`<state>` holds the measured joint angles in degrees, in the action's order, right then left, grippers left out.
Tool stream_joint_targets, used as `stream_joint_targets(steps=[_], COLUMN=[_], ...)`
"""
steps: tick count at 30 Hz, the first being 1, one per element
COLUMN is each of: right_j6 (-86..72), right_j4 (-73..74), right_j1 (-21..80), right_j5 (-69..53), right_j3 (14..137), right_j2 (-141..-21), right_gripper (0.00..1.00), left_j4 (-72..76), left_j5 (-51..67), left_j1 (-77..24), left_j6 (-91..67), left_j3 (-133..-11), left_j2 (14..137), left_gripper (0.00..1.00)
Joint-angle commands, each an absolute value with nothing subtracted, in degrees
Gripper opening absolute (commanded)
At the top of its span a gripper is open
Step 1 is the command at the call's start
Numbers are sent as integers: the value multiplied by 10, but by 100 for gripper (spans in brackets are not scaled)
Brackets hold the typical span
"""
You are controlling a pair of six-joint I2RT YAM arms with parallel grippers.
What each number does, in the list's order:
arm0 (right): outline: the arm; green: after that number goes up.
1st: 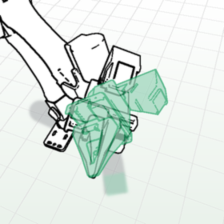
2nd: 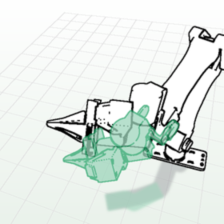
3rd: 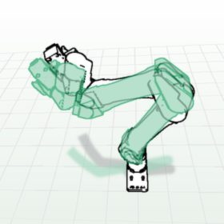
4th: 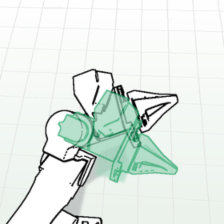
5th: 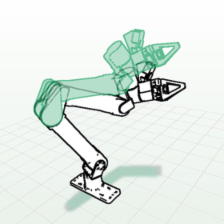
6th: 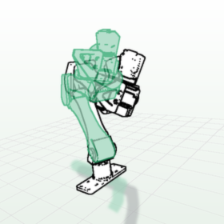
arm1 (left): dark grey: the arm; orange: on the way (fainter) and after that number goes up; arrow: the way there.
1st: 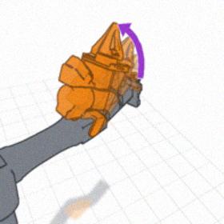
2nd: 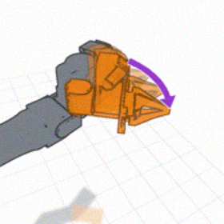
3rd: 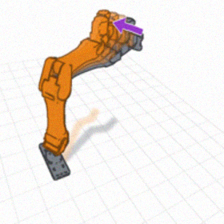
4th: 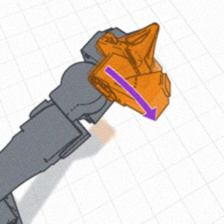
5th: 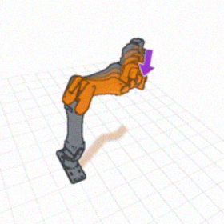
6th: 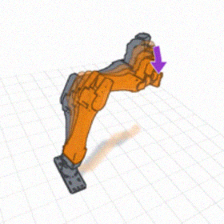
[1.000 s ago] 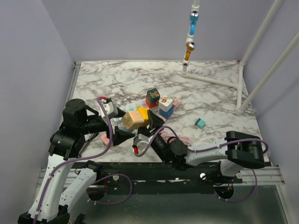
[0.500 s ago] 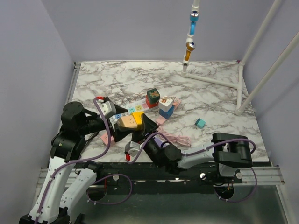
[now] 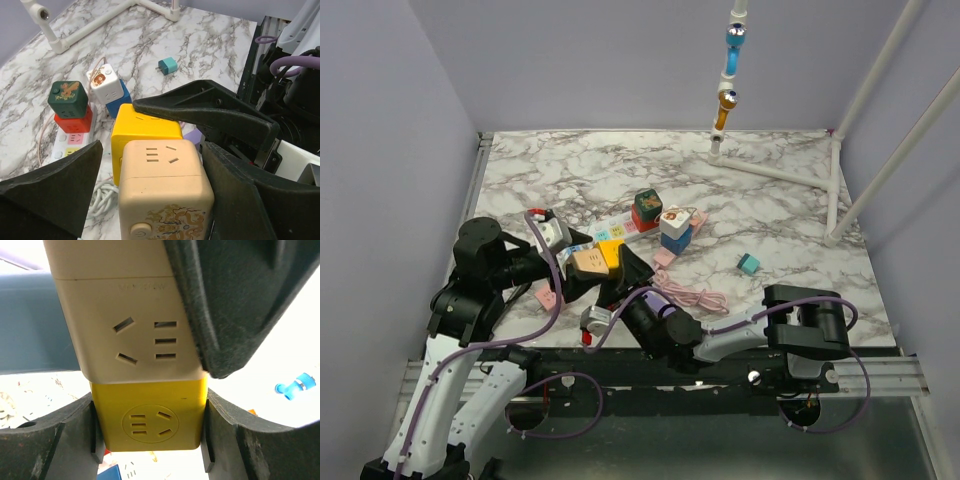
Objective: Pull the plug off the socket
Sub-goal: Remove the plug from the socket.
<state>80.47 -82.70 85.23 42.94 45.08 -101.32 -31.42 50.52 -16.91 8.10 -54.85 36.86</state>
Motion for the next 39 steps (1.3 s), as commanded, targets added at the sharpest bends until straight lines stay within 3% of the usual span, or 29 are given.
stream_joint_targets(steps=[1,5,14,20,25,30,33,39], right_j6=[809,802,782,776,772,767,764,759], right_j4=[-971,-972,-976,-975,-980,-977,-979,-1021], right_j1=[858,858,858,858,858,858,858,847], right_j5=[430,435,447,446,446,444,447,461], right_j3=[472,469,460,460,460,463,460,421], right_j2=[-999,-994,-982,-977,-980,-985,-990,-1003], right_gripper=[1,1,1,1,1,1,1,1], left_j4=[-348,-346,-347,-350,-345,-320,-315,-323], left_j5=[494,491,494,495,492,478,469,446], left_j1=[-171,-170,-170,-171,-171,-171,-170,-171], left_j6=[105,103,115,128,125,106,91,87], left_j3=[-559,-549,-543,-535,-545,-547,-553,-571], left_j2=[372,355,346,345,360,370,378,381], left_gripper=[82,98,98,90,69,23,1,0])
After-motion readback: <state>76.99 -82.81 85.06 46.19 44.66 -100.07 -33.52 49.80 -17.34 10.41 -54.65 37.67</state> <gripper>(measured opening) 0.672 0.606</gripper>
